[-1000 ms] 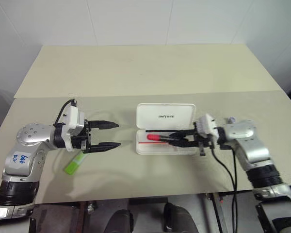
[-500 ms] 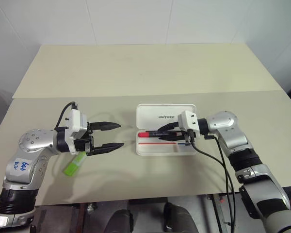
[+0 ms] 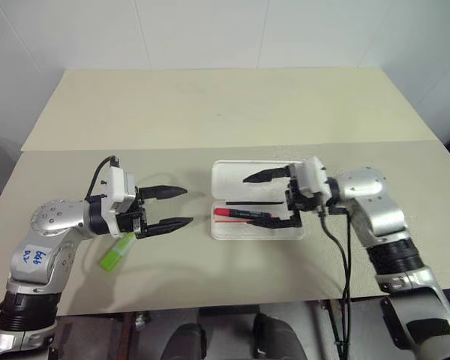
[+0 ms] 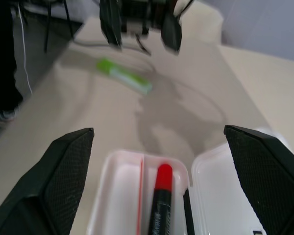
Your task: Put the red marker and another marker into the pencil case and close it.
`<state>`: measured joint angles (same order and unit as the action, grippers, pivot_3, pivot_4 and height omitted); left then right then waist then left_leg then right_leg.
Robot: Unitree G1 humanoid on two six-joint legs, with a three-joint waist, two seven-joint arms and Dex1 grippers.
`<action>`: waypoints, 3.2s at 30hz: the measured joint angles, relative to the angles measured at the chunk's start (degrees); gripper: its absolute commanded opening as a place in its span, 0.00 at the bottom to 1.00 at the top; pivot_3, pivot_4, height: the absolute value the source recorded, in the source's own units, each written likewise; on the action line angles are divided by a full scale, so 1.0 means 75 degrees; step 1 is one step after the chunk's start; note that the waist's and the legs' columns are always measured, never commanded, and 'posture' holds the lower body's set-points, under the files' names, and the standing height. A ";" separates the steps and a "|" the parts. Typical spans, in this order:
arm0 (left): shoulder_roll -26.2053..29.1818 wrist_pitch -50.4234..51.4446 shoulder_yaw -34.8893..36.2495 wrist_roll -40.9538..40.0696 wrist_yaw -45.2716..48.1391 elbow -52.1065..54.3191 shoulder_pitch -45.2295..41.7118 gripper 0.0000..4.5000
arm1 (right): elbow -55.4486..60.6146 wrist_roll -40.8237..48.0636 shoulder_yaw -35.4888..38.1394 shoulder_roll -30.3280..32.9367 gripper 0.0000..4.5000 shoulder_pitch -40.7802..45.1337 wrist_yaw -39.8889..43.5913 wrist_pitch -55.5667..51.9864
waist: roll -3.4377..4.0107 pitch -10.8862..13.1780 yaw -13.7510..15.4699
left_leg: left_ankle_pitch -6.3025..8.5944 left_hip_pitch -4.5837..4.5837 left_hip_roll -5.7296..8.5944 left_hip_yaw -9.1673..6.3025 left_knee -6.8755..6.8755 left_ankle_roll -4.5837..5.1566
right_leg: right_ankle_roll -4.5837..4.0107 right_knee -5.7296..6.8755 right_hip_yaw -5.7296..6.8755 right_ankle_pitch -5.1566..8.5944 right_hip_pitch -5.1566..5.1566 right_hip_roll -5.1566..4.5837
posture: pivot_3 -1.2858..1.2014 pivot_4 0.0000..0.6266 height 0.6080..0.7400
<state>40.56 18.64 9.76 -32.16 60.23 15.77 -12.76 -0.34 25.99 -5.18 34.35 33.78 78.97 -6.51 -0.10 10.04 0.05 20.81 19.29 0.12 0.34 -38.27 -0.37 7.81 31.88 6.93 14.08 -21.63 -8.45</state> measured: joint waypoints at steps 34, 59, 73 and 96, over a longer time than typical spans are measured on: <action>-0.1404 -0.1770 0.2434 0.1064 -0.2204 -0.0641 0.4370 0.70 | -0.0842 0.0344 0.0965 0.1660 0.99 -0.0207 0.1103 0.0299 | -0.0004 -0.0001 0.0007 | 0.0021 -0.0011 -0.0020 0.0029 0.0001 0.0002 | -0.0020 -0.0024 0.0015 0.0011 -0.0001 -0.0003 | 0.52 0.24 1.00; -0.1441 -0.1848 0.1550 0.0779 -0.2142 -0.0894 0.2943 0.25 | -0.0679 0.0278 0.0772 0.2039 1.00 -0.0734 0.1159 0.0800 | -0.0003 -0.0003 0.0190 | 0.0025 -0.0008 -0.0025 0.0028 -0.0006 -0.0008 | -0.0021 -0.0017 0.0029 0.0011 -0.0001 -0.0008 | 0.52 0.24 1.00; -0.0067 -0.0922 -0.0057 0.0353 -0.0223 -0.0447 0.0418 0.25 | -0.1196 -0.0157 0.1142 0.2247 1.00 -0.1680 0.0985 0.1377 | 0.0000 0.0000 0.0205 | 0.0025 -0.0006 -0.0015 0.0037 -0.0013 -0.0008 | -0.0021 -0.0016 0.0057 0.0012 0.0006 -0.0004 | 0.52 0.24 1.00; -0.2298 -0.2404 -0.2831 0.2396 0.0665 -0.3983 -0.2220 0.25 | 0.0626 -0.0088 0.2775 0.2586 1.00 -0.4130 -0.0078 0.0940 | -0.0002 -0.0001 0.0232 | 0.0023 0.0002 -0.0023 0.0054 -0.0081 -0.0004 | -0.0014 -0.0012 0.0072 0.0008 0.0023 -0.0001 | 0.52 0.24 1.00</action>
<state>23.32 0.61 -11.47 -14.19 65.22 -14.10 -29.41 4.36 25.33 15.63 53.75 2.81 78.38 0.53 -0.12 10.03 1.79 20.99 19.31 -0.05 0.74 -38.88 -0.40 7.71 31.79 7.48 14.14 -21.46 -8.45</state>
